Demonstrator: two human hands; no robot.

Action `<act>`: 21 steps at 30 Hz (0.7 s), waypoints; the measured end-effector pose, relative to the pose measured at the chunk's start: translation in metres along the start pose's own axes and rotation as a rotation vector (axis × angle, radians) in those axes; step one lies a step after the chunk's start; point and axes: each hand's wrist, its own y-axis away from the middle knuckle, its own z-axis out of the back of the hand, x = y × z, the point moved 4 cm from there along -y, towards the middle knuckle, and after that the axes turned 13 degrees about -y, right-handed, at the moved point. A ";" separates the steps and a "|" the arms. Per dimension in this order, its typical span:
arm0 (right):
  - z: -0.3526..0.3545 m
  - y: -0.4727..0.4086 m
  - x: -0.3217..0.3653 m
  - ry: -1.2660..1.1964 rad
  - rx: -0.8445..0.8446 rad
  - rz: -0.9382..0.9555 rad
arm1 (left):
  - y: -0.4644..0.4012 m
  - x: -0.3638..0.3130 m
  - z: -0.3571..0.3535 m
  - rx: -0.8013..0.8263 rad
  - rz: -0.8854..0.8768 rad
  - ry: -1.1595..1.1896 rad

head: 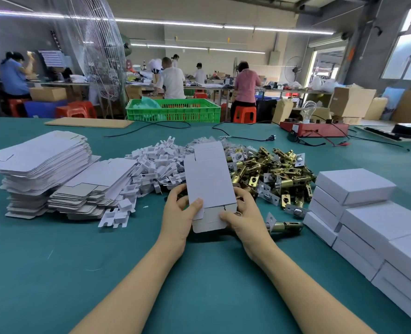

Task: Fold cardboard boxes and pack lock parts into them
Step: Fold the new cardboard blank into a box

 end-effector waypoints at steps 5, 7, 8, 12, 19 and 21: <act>0.002 0.001 0.001 0.186 -0.014 0.084 | 0.008 -0.004 -0.008 0.012 -0.119 -0.219; -0.001 0.004 0.003 0.355 -0.019 0.179 | 0.011 -0.005 -0.010 0.018 -0.125 -0.208; -0.003 0.005 0.005 0.430 -0.036 0.233 | 0.012 -0.007 -0.011 0.009 -0.126 -0.198; -0.007 0.009 0.012 0.688 -0.085 0.391 | 0.018 -0.016 -0.011 -0.062 -0.205 -0.239; -0.026 0.018 0.023 -0.093 0.144 0.191 | 0.044 -0.037 -0.029 -0.052 -0.579 -0.477; -0.024 0.017 0.026 -0.229 0.096 0.163 | 0.048 -0.041 -0.034 -0.009 -0.648 -0.540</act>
